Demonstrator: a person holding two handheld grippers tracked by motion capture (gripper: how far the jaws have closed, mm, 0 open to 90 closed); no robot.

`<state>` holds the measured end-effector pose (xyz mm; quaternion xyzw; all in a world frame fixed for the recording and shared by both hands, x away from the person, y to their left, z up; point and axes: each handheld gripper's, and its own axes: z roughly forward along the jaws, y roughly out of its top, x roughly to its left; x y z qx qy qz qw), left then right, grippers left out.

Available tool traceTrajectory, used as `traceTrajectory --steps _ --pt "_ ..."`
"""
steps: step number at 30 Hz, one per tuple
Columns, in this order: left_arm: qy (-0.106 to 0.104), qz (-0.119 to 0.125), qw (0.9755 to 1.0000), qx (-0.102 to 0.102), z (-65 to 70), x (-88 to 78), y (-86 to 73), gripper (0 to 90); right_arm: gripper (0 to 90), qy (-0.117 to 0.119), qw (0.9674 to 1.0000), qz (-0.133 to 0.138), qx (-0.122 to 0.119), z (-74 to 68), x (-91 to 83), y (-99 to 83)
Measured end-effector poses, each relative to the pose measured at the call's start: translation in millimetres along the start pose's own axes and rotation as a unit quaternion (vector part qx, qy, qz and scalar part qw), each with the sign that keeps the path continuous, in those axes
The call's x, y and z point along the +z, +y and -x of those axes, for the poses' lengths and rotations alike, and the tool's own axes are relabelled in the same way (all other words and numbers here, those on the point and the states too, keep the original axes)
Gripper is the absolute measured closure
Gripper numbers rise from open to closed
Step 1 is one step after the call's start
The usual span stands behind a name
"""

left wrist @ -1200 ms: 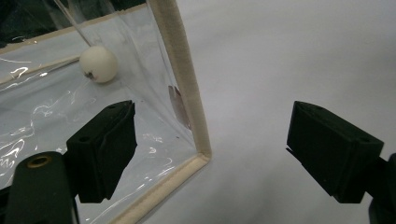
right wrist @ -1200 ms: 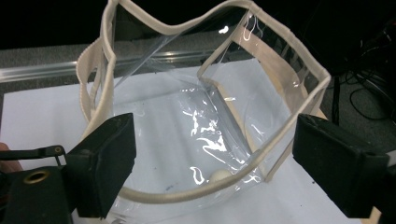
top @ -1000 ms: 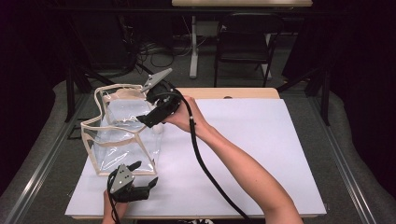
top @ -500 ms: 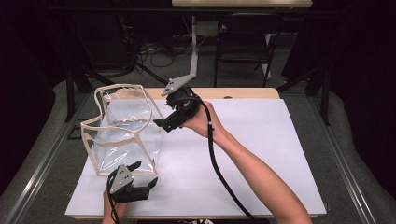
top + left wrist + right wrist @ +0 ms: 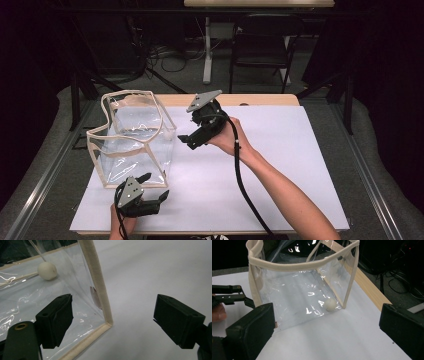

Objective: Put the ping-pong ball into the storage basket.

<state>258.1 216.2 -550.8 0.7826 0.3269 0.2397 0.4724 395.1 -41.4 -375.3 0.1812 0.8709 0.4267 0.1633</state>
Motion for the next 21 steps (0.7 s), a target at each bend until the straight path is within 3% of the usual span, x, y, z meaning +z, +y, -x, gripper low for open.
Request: traceTrajectory --steps 21 --pt "-0.001 0.001 1.0 -0.002 -0.9 1.0 0.1 16.0 0.1 -0.018 0.9996 0.001 0.021 1.9 -18.8 -47.3"
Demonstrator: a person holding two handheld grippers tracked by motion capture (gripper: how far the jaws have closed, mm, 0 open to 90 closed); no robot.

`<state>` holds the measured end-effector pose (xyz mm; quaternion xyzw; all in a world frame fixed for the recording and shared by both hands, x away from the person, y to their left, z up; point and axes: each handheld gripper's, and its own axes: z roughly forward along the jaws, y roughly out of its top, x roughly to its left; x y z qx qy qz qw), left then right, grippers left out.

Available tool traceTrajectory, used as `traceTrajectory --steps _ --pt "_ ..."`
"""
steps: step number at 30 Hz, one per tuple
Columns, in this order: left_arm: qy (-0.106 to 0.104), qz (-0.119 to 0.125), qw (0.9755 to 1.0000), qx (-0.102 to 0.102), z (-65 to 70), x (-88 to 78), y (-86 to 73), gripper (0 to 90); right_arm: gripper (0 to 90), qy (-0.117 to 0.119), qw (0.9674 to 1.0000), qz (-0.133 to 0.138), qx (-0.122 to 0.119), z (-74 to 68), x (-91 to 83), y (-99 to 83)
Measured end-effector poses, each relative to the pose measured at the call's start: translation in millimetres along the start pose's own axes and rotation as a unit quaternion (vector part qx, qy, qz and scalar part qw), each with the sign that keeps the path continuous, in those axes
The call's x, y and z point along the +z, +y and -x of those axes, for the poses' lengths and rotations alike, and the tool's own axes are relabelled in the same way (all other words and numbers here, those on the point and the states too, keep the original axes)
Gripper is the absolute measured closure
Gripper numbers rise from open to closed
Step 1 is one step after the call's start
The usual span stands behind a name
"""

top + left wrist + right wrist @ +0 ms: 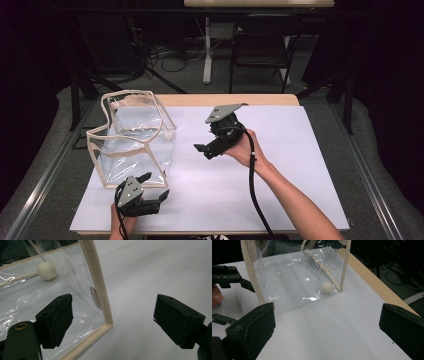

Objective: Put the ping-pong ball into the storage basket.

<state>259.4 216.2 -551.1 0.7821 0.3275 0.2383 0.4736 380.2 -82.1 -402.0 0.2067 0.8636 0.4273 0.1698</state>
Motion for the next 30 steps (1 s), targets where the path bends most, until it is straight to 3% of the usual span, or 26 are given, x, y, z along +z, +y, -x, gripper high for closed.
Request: traceTrajectory --steps 30 --pt "0.0 -0.002 1.0 -0.001 0.7 0.7 -0.2 16.0 0.8 -0.051 0.9983 0.011 0.025 -1.8 -34.7 -75.6"
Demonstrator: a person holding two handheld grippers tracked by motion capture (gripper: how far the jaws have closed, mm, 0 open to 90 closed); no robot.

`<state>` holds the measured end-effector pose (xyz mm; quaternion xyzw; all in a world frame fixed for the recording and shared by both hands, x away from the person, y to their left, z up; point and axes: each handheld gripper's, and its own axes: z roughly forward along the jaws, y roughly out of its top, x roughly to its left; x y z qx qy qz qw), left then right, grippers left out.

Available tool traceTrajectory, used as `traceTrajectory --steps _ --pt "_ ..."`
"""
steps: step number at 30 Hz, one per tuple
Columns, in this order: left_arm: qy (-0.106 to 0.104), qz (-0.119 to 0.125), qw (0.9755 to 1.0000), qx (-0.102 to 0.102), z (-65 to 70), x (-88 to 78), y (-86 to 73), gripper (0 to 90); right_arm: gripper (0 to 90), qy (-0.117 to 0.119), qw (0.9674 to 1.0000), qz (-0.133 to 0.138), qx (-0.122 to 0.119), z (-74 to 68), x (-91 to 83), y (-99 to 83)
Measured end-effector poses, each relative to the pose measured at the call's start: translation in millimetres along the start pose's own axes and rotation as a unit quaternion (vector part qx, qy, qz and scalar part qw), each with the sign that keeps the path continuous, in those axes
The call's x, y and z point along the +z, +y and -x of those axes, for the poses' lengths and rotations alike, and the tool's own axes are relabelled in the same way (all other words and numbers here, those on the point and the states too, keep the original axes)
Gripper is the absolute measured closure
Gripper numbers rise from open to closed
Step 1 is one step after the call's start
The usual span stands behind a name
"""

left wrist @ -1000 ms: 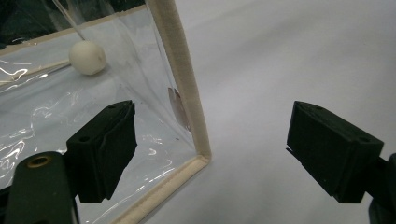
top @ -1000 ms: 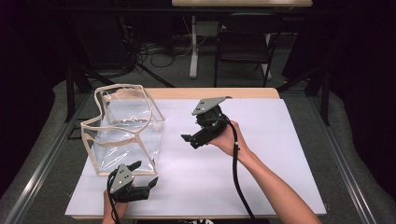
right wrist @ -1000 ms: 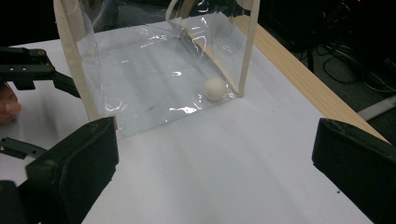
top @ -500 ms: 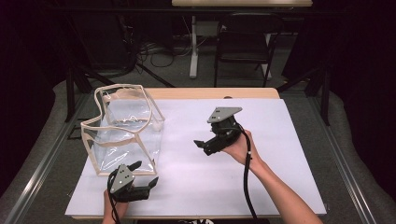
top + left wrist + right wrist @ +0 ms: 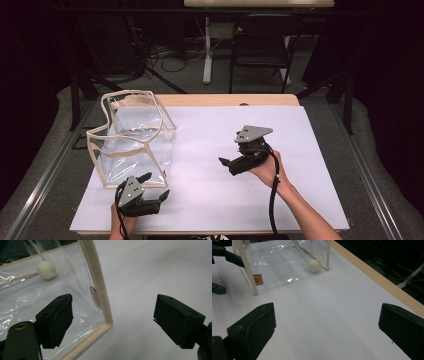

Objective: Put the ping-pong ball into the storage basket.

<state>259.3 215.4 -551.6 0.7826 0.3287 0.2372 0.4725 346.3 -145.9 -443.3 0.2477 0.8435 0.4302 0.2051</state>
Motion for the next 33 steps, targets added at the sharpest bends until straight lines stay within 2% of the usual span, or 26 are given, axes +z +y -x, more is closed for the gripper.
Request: traceTrajectory --steps 22,33 --pt "0.0 -0.002 1.0 0.001 0.2 0.9 -0.1 16.0 1.2 -0.03 0.9994 0.008 0.014 -3.1 -15.5 -56.8" --pt "0.002 -0.003 1.0 0.0 0.1 1.7 -0.3 16.0 0.9 -0.034 0.999 0.013 0.026 -2.1 -24.5 -80.9"
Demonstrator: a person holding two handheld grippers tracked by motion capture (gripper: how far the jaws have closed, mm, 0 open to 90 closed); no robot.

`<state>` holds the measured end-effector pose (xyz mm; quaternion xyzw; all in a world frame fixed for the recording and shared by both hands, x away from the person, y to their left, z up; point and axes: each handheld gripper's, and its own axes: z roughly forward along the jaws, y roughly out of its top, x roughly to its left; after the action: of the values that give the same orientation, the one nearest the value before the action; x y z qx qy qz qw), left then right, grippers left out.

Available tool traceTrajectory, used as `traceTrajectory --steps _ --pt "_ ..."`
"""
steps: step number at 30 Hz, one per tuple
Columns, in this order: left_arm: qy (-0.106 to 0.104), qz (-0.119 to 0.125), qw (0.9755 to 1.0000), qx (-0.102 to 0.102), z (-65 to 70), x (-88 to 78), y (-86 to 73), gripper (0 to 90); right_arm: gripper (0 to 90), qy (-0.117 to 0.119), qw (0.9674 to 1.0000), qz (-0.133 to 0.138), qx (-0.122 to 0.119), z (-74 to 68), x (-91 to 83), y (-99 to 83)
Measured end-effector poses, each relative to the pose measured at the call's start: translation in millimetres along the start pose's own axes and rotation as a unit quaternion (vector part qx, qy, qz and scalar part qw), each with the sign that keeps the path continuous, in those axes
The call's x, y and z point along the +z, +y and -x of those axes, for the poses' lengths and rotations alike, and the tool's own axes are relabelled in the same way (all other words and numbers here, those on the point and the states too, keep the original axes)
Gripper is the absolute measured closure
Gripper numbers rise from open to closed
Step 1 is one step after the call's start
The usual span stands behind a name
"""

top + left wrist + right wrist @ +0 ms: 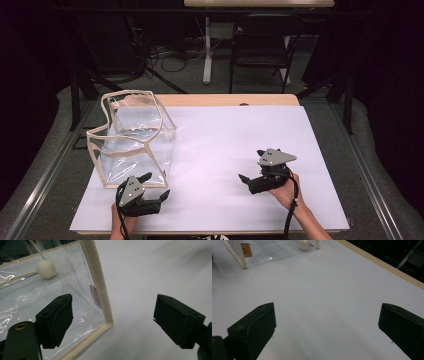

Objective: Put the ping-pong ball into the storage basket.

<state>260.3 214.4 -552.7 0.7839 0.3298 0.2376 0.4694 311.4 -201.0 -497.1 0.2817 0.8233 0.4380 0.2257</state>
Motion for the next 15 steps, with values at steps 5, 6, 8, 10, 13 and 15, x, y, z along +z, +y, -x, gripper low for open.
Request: traceTrajectory --steps 5,6,8,10,13,15 --pt "0.0 0.0 1.0 0.0 -0.1 -0.2 -0.1 16.0 0.9 -0.003 1.0 -0.001 0.0 -0.7 -3.5 -10.1" --pt "0.001 -0.001 1.0 0.001 -0.1 -0.3 -0.1 16.0 0.7 -0.002 1.0 -0.003 -0.001 -0.3 -4.0 -12.3" --pt "0.001 -0.001 1.0 0.001 -0.2 -0.6 -0.2 16.0 0.6 -0.003 1.0 -0.006 -0.003 0.5 -6.1 -17.0" --pt "0.001 -0.001 1.0 0.0 -0.1 -0.6 -0.5 16.0 0.6 -0.002 1.0 -0.006 -0.005 1.1 -7.4 -22.4" --pt "0.001 -0.002 1.0 0.0 -0.1 -0.3 -0.5 16.0 0.6 -0.003 0.9999 -0.012 -0.011 0.2 -9.3 -30.1" --pt "0.002 -0.001 1.0 -0.001 0.0 -0.1 -0.6 16.0 0.6 -0.004 0.9998 -0.012 -0.013 -0.3 -11.3 -34.3"
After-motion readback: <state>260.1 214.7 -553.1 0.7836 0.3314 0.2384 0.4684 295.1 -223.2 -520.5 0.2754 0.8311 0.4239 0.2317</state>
